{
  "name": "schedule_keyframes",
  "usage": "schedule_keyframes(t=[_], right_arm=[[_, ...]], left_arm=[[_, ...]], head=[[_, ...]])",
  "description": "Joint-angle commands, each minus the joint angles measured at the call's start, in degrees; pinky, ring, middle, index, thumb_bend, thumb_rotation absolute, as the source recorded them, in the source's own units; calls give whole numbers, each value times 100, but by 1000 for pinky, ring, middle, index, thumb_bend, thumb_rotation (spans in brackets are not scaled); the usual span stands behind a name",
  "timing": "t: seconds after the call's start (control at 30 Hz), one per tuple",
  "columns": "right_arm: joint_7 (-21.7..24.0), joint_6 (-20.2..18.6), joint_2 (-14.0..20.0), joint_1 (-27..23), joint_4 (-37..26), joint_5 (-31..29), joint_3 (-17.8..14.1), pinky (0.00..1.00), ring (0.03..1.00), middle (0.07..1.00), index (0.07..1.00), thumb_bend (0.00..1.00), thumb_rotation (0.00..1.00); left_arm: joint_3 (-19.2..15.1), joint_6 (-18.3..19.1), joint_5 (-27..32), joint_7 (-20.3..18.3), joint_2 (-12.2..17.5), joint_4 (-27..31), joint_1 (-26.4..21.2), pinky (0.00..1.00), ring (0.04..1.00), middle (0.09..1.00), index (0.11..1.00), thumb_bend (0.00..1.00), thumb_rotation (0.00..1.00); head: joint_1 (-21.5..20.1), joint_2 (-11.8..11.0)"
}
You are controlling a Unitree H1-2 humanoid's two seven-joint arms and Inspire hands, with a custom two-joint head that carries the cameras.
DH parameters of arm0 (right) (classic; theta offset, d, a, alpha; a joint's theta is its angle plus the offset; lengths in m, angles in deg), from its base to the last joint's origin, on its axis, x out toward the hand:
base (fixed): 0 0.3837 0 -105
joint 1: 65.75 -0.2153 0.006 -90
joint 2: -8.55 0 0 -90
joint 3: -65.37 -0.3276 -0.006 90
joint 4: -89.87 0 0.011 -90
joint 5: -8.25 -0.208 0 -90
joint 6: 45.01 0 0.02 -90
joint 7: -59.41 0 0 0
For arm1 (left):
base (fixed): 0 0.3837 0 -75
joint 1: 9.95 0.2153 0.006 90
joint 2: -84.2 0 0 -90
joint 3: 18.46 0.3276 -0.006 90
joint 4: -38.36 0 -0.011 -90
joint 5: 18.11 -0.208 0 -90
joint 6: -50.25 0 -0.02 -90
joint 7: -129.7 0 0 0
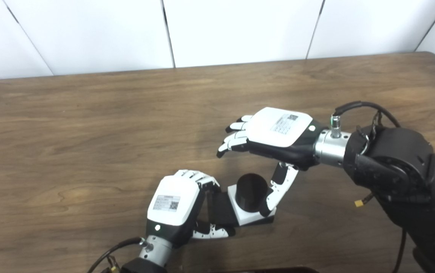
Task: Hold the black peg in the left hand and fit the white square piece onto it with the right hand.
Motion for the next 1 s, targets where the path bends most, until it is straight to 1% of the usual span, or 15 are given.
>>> schedule_keyframes(t=[0.0, 0.07, 0.13, 0.17, 0.2, 0.23, 0.33, 0.5, 0.63, 0.67, 0.73, 0.83, 0.9, 0.93, 0.97], right_arm=[[-118, -15, 28, -146, -115, 34, -124, 965, 954, 875, 843, 1000, 506], [-118, -32, 24, -148, -102, 47, -139, 966, 954, 875, 840, 1000, 504], [-128, -23, 24, -150, -82, 69, -146, 963, 948, 873, 834, 1000, 498], [-160, -7, 26, -144, -56, 59, -160, 962, 947, 873, 834, 1000, 498], [-185, -9, 26, -138, -34, 40, -181, 961, 945, 871, 831, 1000, 500], [-201, -11, 24, -134, -19, 24, -197, 964, 945, 871, 832, 1000, 496], [-223, -36, 10, -137, 7, -10, -246, 969, 948, 871, 831, 1000, 494], [-223, -140, 18, -164, 35, -73, -343, 967, 948, 871, 834, 1000, 498], [-292, -425, 77, -24, 107, -394, -647, 945, 952, 879, 848, 1000, 523], [-335, -625, 98, 85, 141, -574, -833, 943, 959, 887, 855, 981, 540], [-519, -954, 130, 373, 232, -925, -1232, 945, 971, 910, 893, 865, 668], [-919, -1233, 166, 877, 372, -1304, -1735, 882, 984, 951, 944, 801, 911], [-1263, -1336, 178, 1277, 469, -1489, -2047, 875, 992, 974, 969, 773, 977], [-1451, -1370, 167, 1472, 520, -1578, -2193, 887, 996, 987, 982, 712, 991], [-1646, -1395, 132, 1659, 573, -1668, -2326, 898, 998, 994, 989, 686, 996]], left_arm=[[-18, 69, -124, 188, -189, -56, 66, 792, 764, 764, 763, 924, 604], [-36, 63, -63, 269, -200, -71, 71, 805, 773, 781, 793, 962, 661], [-55, 66, 2, 167, -173, -40, 50, 850, 813, 839, 880, 994, 712], [-64, 65, 45, 45, -143, 0, 26, 862, 822, 853, 900, 998, 717], [-75, 70, 88, -136, -104, 55, -4, 894, 862, 905, 959, 1000, 723], [-86, 70, 115, -265, -80, 94, -24, 922, 908, 951, 980, 1000, 735], [-139, 98, 182, -733, -35, 229, -63, 987, 986, 995, 998, 1000, 741], [-241, 118, 294, -1192, -23, 407, -86, 1000, 1000, 1000, 1000, 1000, 736], [-386, 207, 618, -1441, -90, 605, -60, 1000, 1000, 1000, 1000, 1000, 761], [-480, 278, 892, -1490, -130, 689, -30, 1000, 1000, 1000, 1000, 1000, 764], [-712, 448, 1561, -1532, -222, 869, 44, 1000, 1000, 1000, 1000, 1000, 764], [-1037, 712, 2435, -1514, -311, 1101, 123, 1000, 1000, 1000, 1000, 1000, 792], [-1323, 853, 3031, -1325, -391, 1212, 203, 957, 997, 1000, 1000, 1000, 818], [-1463, 875, 3283, -1174, -426, 1238, 250, 891, 982, 1000, 1000, 1000, 853], [-1605, 898, 3506, -1030, -456, 1237, 287, 866, 974, 1000, 1000, 1000, 871]], head=[[10, 6], [15, 0], [12, -6], [12, -9], [19, -12], [19, -12], [16, -16], [48, -38], [63, -51], [62, -54], [70, -61], [60, -67], [46, -91], [46, -91], [41, -93]])
